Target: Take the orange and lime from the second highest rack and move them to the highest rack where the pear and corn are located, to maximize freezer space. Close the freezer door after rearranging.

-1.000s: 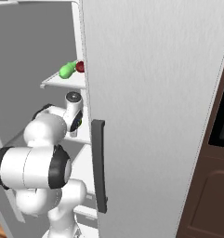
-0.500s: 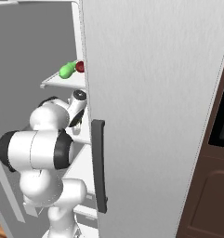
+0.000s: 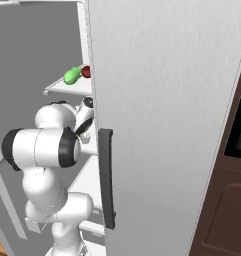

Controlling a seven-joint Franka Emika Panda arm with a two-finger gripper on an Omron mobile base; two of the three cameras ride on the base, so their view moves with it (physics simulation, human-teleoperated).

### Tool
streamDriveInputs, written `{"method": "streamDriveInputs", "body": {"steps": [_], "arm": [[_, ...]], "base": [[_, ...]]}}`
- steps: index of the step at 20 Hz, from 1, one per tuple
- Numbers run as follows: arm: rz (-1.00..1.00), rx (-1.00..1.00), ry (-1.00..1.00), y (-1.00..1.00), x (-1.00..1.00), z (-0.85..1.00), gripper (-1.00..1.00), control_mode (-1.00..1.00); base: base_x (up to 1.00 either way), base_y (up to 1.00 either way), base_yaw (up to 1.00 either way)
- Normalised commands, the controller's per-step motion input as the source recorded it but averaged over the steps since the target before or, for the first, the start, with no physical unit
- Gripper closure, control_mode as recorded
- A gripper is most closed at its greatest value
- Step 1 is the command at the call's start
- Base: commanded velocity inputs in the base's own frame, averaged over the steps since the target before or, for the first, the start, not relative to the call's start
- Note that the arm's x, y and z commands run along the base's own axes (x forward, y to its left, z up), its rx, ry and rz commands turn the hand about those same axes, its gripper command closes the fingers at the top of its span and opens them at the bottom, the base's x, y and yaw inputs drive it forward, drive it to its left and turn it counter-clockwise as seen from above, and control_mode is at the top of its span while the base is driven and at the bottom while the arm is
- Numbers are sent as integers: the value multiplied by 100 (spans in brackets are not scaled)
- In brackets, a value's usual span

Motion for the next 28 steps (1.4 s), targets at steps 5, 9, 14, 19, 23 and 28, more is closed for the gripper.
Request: {"method": "streamDriveInputs", "body": {"steps": [5,9,14,19,23,28], "arm": [[0,0,0,14,27,-14,-100,-100],[0,0,0,13,34,-20,-100,-100],[0,-3,0,1,28,-24,-100,-100],[2,-6,0,1,14,-28,-100,-100],[0,-9,-2,14,9,-31,100,-100],[0,0,-20,7,-2,-24,100,-100]], "base": [[0,0,0],[0,0,0],[0,0,0],[0,0,0],[0,0,0],[0,0,0]]}}
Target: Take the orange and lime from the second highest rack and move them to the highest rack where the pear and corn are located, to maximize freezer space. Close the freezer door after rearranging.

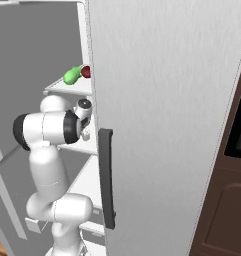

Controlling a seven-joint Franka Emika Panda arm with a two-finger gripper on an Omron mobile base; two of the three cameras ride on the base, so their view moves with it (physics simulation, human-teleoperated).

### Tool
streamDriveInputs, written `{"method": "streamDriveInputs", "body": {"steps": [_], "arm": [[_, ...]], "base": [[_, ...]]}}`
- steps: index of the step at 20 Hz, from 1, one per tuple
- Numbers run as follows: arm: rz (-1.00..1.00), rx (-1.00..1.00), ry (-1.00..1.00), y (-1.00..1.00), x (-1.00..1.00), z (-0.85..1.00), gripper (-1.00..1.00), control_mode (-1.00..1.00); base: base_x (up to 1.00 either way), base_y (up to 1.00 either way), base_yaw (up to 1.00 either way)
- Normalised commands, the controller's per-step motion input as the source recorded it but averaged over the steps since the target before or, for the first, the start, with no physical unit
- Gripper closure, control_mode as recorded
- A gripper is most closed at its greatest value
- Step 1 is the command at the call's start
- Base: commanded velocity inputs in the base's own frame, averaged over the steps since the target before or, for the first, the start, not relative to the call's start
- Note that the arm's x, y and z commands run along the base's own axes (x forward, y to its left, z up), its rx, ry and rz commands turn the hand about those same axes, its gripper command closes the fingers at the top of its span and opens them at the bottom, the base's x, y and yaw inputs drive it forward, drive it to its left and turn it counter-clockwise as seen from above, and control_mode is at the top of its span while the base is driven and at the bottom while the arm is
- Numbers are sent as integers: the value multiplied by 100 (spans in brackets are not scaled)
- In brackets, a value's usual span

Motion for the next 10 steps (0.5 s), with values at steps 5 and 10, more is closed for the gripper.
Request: {"method": "streamDriveInputs", "body": {"steps": [5,10], "arm": [[-1,0,-20,-2,-58,-10,100,-100],[-7,0,-4,-11,-61,42,100,-100]], "base": [[0,0,0],[0,0,0]]}}
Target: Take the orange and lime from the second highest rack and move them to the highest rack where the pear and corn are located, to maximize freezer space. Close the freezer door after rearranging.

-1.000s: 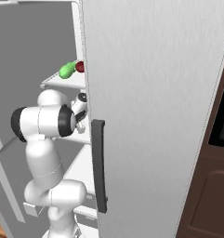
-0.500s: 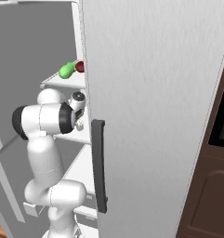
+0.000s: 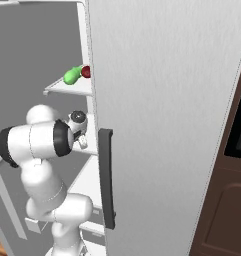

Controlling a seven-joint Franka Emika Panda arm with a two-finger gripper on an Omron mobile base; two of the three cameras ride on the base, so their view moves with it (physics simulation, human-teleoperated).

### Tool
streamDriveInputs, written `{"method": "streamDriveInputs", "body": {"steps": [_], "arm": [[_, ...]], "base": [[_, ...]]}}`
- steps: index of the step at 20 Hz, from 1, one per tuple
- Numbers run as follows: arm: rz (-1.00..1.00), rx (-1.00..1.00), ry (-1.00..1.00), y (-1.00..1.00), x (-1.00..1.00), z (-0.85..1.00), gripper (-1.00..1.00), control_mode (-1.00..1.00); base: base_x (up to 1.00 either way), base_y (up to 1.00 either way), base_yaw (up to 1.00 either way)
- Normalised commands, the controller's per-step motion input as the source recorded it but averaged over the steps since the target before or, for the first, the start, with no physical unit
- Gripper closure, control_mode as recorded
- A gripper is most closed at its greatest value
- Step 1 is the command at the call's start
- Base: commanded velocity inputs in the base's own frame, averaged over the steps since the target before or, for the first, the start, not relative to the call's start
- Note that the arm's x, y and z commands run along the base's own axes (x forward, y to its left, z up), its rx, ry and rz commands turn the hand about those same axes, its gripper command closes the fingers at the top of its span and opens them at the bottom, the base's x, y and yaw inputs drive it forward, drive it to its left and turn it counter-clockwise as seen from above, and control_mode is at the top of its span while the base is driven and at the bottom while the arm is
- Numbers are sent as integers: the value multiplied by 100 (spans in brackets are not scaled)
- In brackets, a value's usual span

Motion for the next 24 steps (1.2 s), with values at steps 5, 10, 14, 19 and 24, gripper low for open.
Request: {"method": "streamDriveInputs", "body": {"steps": [5,10,14,19,24], "arm": [[-6,0,0,-20,-35,82,100,-100],[-2,0,0,-7,-39,95,100,-100],[0,0,-2,0,-44,99,100,-100],[-1,0,-11,0,-54,89,100,-100],[-5,0,-20,-8,-64,89,100,-100]], "base": [[0,0,0],[0,0,0],[0,0,0],[0,0,0],[0,0,0]]}}
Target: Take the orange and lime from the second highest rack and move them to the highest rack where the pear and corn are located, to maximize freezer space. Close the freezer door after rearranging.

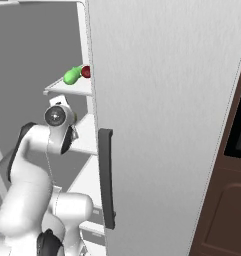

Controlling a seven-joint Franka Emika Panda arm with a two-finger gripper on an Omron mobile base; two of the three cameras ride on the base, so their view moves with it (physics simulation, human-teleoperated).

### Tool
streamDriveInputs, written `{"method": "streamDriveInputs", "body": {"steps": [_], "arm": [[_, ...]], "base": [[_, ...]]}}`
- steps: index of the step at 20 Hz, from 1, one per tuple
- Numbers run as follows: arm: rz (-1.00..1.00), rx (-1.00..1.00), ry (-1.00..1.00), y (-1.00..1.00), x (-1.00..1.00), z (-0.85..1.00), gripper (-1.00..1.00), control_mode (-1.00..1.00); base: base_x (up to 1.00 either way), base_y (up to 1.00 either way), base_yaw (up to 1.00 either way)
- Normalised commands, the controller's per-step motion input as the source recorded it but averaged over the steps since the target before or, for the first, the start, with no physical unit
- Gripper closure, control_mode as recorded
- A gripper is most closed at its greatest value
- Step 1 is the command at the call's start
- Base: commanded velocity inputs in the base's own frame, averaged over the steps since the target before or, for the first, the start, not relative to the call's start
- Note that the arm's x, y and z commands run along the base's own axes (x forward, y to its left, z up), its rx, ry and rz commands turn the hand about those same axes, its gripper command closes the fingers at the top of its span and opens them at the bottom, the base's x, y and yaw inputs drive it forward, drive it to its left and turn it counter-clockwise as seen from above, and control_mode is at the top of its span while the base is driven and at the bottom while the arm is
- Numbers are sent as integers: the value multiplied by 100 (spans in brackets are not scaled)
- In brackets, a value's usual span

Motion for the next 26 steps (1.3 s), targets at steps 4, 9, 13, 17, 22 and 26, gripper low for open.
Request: {"method": "streamDriveInputs", "body": {"steps": [4,9,13,17,22,26], "arm": [[-6,0,-22,-12,-71,80,100,-100],[-9,0,-12,-13,-40,92,100,-100],[-12,0,0,-14,0,100,100,-100],[-3,0,13,-13,10,87,100,-100],[0,-2,41,-2,44,14,100,-100],[0,-14,0,0,62,-13,100,-100]], "base": [[0,0,0],[0,0,0],[0,0,0],[0,0,0],[0,0,0],[0,0,0]]}}
